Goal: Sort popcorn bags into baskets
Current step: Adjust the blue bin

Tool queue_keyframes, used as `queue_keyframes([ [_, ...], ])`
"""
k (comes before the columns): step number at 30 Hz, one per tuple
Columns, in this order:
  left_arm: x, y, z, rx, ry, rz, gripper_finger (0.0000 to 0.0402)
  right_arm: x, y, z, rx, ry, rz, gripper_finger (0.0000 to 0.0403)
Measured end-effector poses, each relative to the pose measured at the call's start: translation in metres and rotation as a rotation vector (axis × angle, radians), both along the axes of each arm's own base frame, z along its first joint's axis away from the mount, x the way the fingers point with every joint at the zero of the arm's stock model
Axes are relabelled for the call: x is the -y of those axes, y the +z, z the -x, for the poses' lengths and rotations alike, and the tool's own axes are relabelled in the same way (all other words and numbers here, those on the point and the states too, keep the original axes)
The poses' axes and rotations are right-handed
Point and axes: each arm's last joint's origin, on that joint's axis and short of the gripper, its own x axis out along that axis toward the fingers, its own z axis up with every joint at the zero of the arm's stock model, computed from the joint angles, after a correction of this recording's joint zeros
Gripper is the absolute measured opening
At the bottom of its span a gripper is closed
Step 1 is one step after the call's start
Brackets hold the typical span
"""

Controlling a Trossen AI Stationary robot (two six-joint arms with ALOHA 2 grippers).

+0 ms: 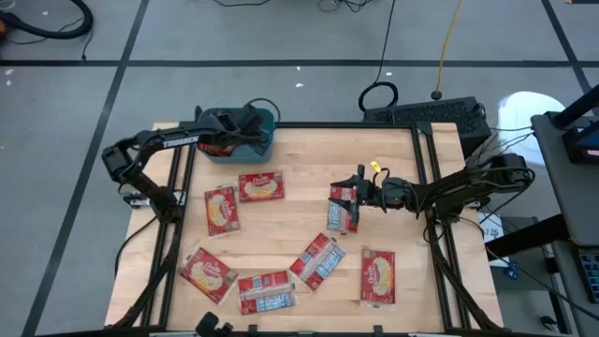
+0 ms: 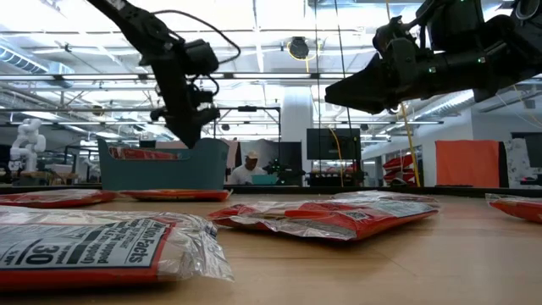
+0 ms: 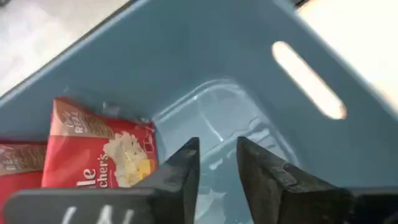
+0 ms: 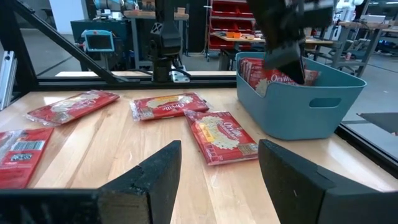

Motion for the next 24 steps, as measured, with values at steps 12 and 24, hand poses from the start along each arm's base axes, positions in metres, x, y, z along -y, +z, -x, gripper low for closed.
queue_keyframes([
  [12,-0.028,-0.042,-0.003,0.023,0.074,0.148,0.0035,0.000,0.001,0.000,0.014,-0.003,-0.027,0.0208],
  [24,-0.018,-0.002,0.014,0.077,0.102,0.083,0.0035,0.000,0.001,0.000,0.015,-0.003,-0.027,0.0208],
])
